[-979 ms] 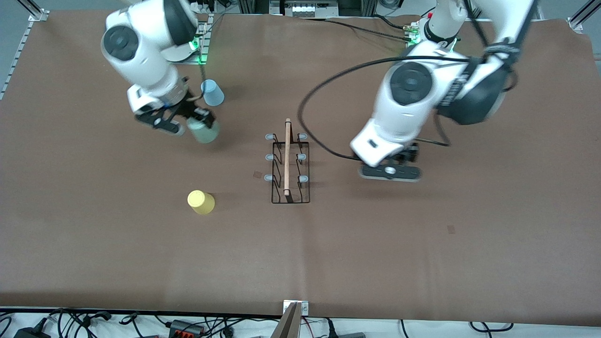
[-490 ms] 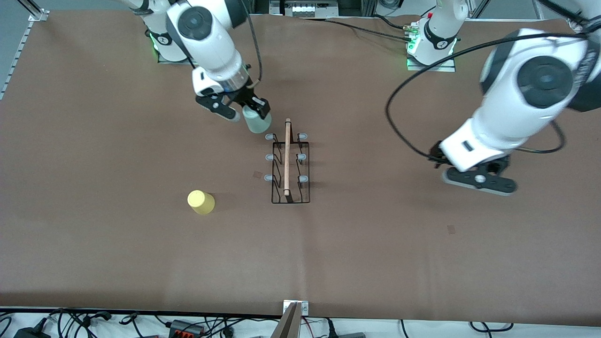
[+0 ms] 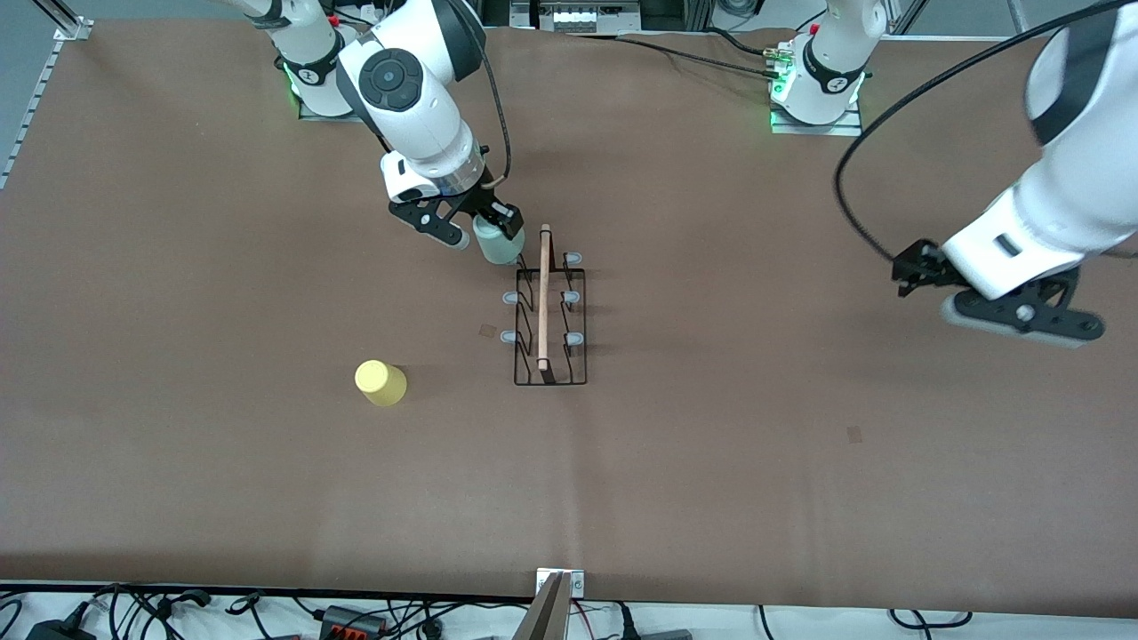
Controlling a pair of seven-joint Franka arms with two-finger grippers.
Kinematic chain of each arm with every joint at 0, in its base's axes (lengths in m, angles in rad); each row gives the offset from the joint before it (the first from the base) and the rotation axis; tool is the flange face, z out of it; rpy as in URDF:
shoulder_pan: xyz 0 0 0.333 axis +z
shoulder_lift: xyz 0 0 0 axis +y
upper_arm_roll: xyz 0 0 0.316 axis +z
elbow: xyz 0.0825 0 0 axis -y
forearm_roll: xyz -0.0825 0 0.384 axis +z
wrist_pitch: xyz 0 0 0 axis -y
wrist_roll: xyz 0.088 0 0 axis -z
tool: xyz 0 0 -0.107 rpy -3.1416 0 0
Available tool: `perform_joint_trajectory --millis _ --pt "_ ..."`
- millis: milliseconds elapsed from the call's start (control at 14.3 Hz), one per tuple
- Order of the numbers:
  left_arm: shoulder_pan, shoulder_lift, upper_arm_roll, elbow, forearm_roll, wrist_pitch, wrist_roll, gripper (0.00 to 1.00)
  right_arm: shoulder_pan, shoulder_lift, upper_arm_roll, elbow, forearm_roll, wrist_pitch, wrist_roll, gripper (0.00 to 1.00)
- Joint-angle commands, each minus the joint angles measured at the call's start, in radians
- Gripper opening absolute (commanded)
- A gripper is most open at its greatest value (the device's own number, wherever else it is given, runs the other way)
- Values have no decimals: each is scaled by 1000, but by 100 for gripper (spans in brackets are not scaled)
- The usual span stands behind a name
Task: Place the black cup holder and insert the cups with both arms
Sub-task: 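Carry the teal cup to the rack while the left gripper withdraws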
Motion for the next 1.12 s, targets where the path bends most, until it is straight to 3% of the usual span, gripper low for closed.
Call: perform_joint_trajectory --millis 0,280,630,700,840,1049 --pt "-169 -163 240 -182 -53 13 118 100 15 28 -3 19 -5 23 17 17" --pt "-231 -248 329 -259 -61 13 122 100 10 36 -5 22 -6 43 14 18" --pt "-220 -277 343 -268 -139 36 102 100 3 40 -11 25 -9 67 -1 18" --pt "-223 -276 357 -261 -139 19 106 100 4 50 -11 25 -9 75 2 26" --pt "-217 -259 360 -255 -139 18 103 100 3 59 -11 25 -9 84 2 100" --pt "-225 -242 349 -222 -139 7 82 100 -7 41 -42 28 -9 80 -47 100"
